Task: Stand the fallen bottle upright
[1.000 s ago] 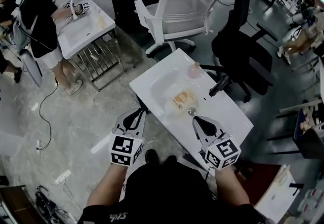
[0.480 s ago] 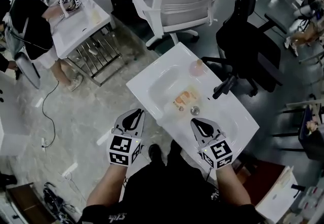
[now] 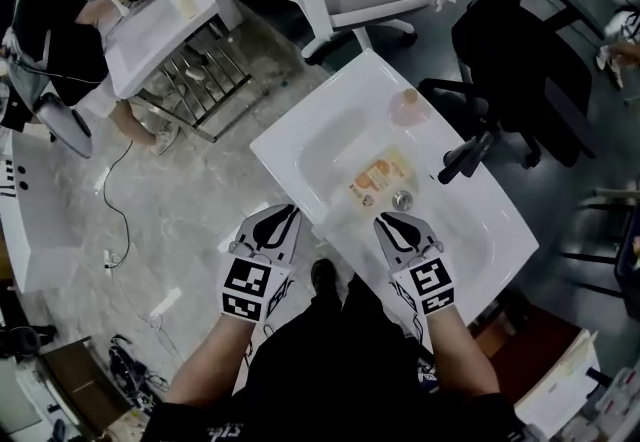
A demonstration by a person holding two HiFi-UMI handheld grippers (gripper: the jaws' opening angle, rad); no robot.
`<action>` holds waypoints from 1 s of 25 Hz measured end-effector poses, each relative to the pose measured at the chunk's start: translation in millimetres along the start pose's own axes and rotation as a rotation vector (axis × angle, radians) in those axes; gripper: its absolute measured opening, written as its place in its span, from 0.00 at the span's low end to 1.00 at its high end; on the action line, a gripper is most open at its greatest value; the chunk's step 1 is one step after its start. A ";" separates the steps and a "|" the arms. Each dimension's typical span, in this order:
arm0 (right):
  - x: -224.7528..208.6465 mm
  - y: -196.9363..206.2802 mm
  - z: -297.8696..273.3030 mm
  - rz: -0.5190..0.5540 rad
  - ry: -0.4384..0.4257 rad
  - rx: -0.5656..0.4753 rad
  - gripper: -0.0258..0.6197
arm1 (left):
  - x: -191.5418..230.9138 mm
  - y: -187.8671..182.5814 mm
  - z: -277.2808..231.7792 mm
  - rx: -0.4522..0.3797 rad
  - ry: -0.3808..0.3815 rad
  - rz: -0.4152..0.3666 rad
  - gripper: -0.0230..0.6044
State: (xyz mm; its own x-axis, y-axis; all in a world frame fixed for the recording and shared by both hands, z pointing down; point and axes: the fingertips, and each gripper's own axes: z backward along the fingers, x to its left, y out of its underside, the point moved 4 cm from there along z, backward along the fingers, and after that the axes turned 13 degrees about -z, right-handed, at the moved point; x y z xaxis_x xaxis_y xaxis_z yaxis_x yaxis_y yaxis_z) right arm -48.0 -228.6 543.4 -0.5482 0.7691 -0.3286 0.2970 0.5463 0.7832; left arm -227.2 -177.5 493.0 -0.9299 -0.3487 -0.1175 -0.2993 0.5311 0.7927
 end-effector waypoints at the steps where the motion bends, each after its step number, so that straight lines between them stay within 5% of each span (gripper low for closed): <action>1: -0.7 3.1 -2.4 -0.002 -0.003 0.006 0.13 | -1.2 1.7 -1.0 0.003 0.005 0.006 0.11; 7: 2.3 15.4 -8.7 -0.028 -0.032 0.034 0.14 | -19.5 18.9 -7.7 0.025 0.072 0.000 0.12; 10: 9.4 18.9 -10.8 -0.034 -0.058 0.036 0.15 | -34.5 28.1 -16.7 0.036 0.128 -0.019 0.32; 12: 17.6 21.6 -14.6 -0.038 -0.092 0.042 0.17 | -39.3 33.1 -19.6 0.039 0.139 -0.003 0.34; 25: 84.3 19.9 -67.0 -0.030 -0.231 0.090 0.28 | 1.0 73.7 15.1 0.058 -0.017 0.111 0.31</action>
State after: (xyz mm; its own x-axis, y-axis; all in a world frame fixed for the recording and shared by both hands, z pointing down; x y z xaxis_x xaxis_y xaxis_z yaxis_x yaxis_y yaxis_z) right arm -140.7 -175.1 566.6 -0.3679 0.8019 -0.4707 0.3572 0.5893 0.7247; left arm -253.5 -127.0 542.3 -0.9614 -0.2721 -0.0411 -0.2053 0.6098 0.7655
